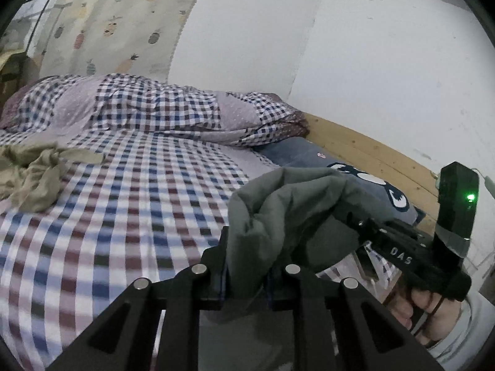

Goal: Fold clothes
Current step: 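Lift the sweatshirt with both grippers and carry it toward the cartoon pillow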

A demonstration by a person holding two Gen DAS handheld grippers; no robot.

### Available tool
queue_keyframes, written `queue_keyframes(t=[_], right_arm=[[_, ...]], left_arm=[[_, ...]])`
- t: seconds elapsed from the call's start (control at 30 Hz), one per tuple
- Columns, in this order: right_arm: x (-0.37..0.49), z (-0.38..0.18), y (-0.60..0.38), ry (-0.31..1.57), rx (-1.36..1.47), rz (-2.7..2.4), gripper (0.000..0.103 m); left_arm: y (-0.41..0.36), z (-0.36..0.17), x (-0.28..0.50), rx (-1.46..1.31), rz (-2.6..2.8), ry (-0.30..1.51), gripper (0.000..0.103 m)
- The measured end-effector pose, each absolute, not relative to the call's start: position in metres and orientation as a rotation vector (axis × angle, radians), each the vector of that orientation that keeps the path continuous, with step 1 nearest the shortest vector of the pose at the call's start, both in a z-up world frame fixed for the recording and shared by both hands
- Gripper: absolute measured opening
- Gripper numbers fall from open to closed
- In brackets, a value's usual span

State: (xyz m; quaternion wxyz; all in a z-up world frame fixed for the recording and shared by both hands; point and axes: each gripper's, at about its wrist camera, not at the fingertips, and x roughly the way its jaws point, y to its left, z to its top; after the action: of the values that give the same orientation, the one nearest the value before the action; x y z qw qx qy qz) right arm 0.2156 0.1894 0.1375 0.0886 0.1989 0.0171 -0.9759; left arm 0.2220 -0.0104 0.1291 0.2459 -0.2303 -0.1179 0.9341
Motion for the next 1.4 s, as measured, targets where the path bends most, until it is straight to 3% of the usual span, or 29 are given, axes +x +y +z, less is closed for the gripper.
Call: queue_keyframes(t=[0.23, 0.67, 0.93, 1.17, 1.4], right_arm=[[0.276, 0.159, 0.189, 0.051, 0.521, -2.917, 0.019], [0.353, 0.254, 0.212, 0.075, 0.240, -2.977, 0.018], [0.376, 0.319, 0.250, 0.097, 0.094, -3.046, 0.018], [0.373, 0.377, 0.308, 0.086, 0.002, -3.124, 0.018], [0.355, 0.429, 0.373, 0.086, -0.027, -3.197, 0.018]], left_arm=[[-0.011, 0.160, 0.270, -0.559, 2.581, -0.291, 0.016], [0.007, 0.268, 0.303, -0.364, 2.498, -0.285, 0.016], [0.049, 0.334, 0.285, -0.325, 2.328, -0.296, 0.016], [0.115, 0.397, 0.268, -0.282, 2.214, -0.171, 0.016], [0.178, 0.435, 0.224, -0.302, 2.125, -0.156, 0.016]])
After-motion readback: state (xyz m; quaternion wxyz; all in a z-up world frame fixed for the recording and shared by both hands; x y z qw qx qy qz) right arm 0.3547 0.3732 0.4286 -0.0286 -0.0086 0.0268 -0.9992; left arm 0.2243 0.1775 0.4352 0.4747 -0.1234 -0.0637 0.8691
